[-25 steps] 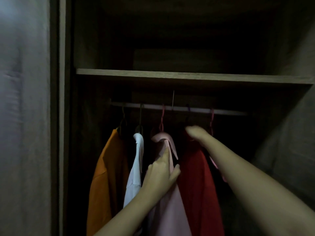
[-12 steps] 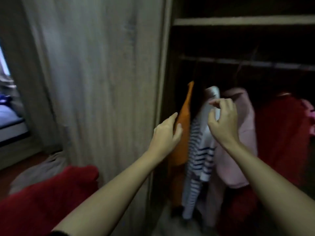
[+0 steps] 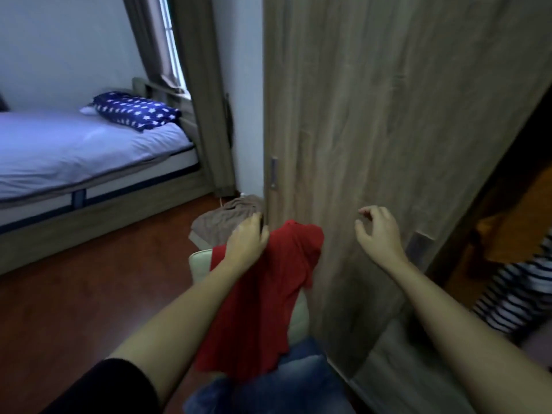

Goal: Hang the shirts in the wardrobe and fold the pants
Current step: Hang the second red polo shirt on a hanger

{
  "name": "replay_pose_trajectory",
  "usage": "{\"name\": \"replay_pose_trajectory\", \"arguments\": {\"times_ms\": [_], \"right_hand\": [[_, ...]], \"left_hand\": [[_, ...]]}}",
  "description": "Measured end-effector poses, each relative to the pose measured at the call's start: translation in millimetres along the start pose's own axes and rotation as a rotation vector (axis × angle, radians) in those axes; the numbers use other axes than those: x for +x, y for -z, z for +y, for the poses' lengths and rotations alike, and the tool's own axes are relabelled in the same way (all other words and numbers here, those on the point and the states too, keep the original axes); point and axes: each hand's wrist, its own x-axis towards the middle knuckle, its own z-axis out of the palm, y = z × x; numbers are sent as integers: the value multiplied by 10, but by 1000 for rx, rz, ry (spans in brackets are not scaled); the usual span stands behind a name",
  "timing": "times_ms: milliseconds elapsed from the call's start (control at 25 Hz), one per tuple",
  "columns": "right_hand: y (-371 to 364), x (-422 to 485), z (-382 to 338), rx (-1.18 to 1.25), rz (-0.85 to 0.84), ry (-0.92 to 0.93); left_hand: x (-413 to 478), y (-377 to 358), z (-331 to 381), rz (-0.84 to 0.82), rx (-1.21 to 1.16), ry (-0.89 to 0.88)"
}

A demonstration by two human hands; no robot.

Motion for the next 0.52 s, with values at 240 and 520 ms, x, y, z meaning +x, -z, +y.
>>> {"name": "replay_pose_trajectory", "arguments": {"times_ms": [240, 520], "right_hand": [[-1082, 199, -427, 66, -311, -185], [-2061, 343, -798, 265, -337, -774]], "left_hand": [[73, 73, -963, -164, 97, 70], [-180, -412, -1153, 2, 390, -141]]}}
